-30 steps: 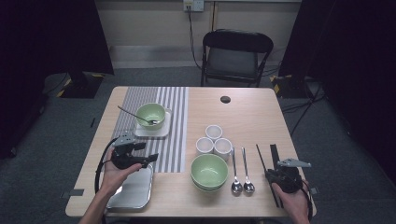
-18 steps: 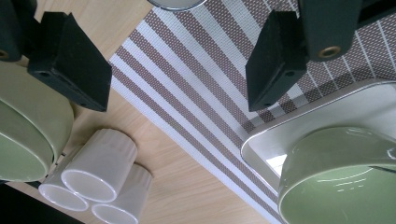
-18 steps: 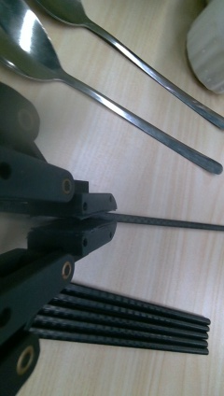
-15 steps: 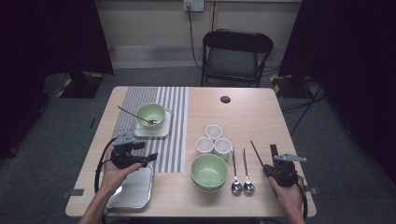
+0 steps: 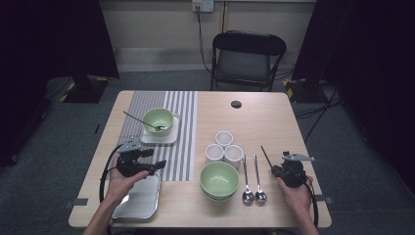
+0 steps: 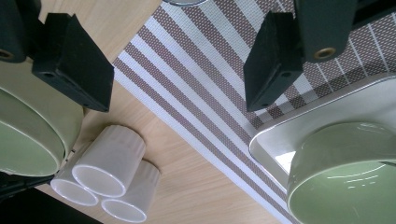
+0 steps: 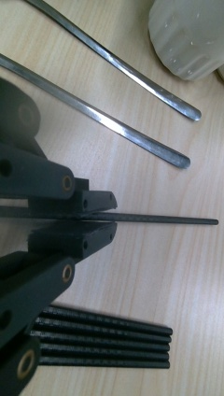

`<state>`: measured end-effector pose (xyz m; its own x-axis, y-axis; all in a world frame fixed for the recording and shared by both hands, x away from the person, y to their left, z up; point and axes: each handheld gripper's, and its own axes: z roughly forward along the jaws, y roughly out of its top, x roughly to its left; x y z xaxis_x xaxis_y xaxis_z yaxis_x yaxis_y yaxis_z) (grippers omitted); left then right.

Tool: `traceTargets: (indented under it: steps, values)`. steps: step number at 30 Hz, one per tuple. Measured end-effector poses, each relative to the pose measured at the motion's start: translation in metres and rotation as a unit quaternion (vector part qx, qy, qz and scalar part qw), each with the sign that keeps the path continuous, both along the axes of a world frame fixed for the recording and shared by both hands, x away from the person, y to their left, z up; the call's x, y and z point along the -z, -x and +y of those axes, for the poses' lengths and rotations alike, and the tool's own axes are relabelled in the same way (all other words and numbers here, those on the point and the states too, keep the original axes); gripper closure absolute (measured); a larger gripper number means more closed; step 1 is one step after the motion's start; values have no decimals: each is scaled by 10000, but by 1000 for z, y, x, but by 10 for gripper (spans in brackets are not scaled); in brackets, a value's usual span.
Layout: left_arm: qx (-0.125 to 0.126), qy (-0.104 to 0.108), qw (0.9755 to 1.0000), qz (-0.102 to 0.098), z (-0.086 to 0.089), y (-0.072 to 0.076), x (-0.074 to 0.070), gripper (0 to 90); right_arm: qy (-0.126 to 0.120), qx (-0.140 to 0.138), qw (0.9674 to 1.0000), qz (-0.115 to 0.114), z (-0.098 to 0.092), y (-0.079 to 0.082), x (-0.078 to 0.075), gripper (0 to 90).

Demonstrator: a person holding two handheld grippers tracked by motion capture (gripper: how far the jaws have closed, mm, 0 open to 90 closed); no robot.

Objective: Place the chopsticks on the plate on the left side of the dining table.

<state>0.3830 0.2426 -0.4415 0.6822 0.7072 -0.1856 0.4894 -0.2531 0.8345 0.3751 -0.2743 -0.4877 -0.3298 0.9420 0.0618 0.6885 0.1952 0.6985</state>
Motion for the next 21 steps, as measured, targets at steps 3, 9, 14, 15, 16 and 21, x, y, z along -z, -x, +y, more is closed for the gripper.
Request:
traceTargets:
  steps: [3, 9, 14, 15, 16, 21]
  values:
    - [10, -27, 10000, 7, -1, 0, 0, 244, 56, -1, 10000, -11, -2, 5, 0, 744]
    - [-10, -20, 10000, 18, 0, 0, 0, 244, 138, -31, 9999, 68, -7, 24, -2, 718]
    - [7, -58, 10000, -2, 0, -1, 0, 244, 166, -78, 9997, 143, -7, 40, -4, 741]
    - [7, -50, 10000, 0, -1, -1, 0, 245, 204, -76, 9997, 122, -8, 43, -4, 779]
    - [6, -35, 10000, 13, -1, -1, 0, 245, 219, -67, 9997, 117, -8, 43, -3, 806]
    - [34, -48, 10000, 15, -4, -1, 0, 245, 196, -14, 9998, 82, -6, 37, -3, 858]
